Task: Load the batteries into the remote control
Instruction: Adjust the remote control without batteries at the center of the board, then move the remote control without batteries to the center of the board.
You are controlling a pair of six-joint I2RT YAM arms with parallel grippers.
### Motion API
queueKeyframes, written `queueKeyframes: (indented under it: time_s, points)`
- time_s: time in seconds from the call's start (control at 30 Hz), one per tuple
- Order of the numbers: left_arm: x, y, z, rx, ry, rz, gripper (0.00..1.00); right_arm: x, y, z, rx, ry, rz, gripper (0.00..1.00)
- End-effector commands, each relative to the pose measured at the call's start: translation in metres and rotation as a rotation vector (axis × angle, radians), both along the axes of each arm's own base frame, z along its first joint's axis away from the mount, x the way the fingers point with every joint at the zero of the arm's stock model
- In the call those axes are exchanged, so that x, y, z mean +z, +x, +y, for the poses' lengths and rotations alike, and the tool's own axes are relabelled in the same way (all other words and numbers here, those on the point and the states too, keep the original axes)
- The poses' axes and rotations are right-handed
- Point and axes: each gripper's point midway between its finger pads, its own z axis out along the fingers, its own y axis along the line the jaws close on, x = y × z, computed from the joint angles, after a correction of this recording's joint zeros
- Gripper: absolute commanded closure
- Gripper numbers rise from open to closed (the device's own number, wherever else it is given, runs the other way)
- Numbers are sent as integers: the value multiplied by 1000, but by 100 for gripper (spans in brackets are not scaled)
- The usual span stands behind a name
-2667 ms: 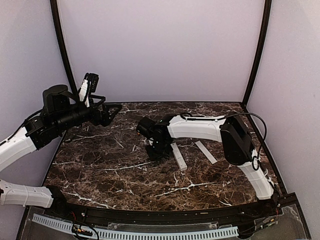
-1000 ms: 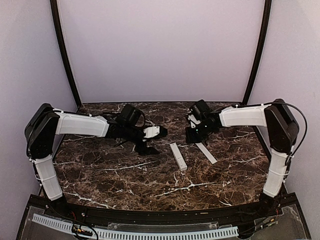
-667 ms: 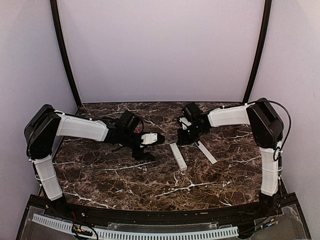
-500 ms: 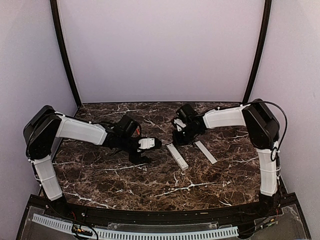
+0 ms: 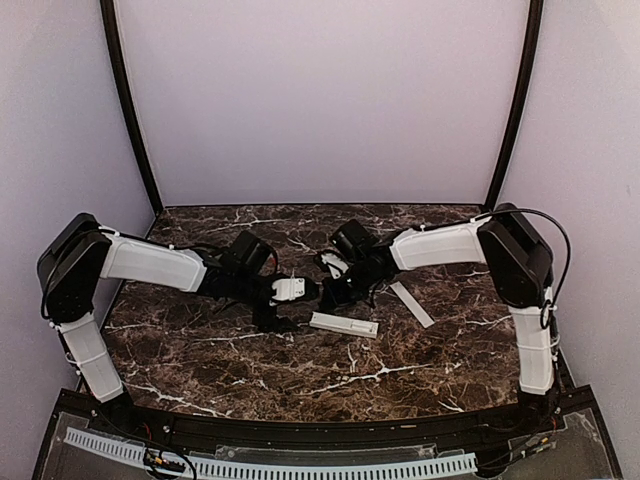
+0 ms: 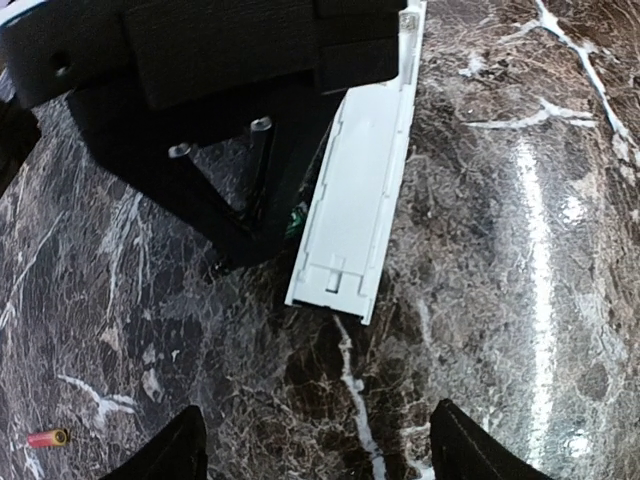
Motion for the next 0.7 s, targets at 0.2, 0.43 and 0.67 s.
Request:
queueKeyframes:
  time_s: [0.2,0.43,0.67]
  points:
    - [13,-16,-36,-79,-109,93,17,79,32,-44,-40,36,-187,100]
    - [-3,-7,-57,-70,-102,92,18,94,29,-90,-98,-17,-242,100]
    - [-15,-2,-72,-93,-104,103,23,112,16,-113,-123,-25,-273,100]
